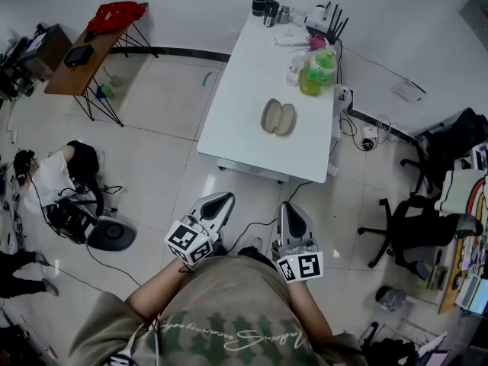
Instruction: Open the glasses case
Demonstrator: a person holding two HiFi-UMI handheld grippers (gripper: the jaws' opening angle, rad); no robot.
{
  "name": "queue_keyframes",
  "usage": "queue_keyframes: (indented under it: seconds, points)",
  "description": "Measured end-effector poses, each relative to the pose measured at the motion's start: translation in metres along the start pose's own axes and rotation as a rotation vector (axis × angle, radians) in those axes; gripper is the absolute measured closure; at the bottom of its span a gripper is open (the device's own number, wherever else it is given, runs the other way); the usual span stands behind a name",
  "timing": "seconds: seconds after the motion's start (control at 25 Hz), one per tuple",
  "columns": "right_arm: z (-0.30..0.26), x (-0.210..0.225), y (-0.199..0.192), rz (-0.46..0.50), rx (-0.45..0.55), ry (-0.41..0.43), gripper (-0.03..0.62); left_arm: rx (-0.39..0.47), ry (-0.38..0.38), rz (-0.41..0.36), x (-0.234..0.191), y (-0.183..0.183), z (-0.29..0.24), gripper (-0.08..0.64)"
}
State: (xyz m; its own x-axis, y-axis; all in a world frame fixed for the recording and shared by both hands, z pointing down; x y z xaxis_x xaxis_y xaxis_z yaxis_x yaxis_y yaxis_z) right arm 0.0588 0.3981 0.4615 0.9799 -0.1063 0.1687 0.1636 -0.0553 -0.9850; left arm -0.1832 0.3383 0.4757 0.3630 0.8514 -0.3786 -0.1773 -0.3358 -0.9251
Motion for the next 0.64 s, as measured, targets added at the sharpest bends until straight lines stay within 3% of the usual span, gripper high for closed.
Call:
queue_keyframes:
  seconds: [0.24,0.64]
  points:
    - [-0.001,-0.001,0.001,-0.018,0.008,0.004,0.583,0.001,0.042,-0.024,-0.001,0.003,0.002,0.554]
    - [-0.001,0.009,0.002,-0.007,-0.006,-0.003,0.583,-0.004,0.03,-0.024,0.005,0.001,-0.008,0.554]
Point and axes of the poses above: the fingertips, and each gripper's own axes: z backward along the fingers, x to its right, y out of its top, the point moved 10 cm from there along z, backward along the fingers, and after that the axes turned 15 degrees about -y, right-handed, at the moved point
